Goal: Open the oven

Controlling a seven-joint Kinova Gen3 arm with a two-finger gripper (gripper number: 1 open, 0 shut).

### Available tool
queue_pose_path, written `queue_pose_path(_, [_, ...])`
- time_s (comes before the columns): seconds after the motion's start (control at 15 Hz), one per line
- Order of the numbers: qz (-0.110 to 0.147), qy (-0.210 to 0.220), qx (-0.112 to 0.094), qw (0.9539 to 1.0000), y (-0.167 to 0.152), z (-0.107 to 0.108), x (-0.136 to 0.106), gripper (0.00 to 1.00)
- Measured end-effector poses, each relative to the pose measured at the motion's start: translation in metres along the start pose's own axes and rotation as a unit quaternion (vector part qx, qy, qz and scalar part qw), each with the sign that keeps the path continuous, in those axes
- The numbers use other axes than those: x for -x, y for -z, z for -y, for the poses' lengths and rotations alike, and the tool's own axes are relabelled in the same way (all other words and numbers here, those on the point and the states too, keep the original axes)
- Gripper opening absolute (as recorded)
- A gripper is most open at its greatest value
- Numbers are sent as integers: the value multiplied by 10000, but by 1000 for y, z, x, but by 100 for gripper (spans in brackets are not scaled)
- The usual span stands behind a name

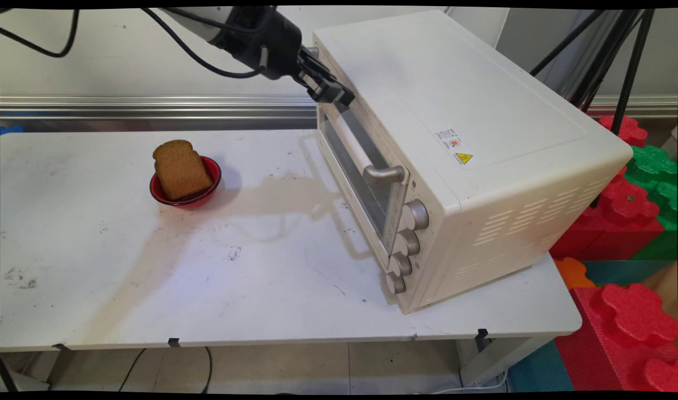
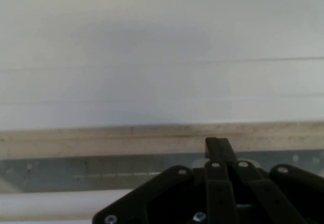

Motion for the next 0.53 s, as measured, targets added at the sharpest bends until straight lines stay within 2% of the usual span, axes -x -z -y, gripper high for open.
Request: queue_pose_path(0.53, [109, 5, -24, 9999, -18, 0, 5, 0])
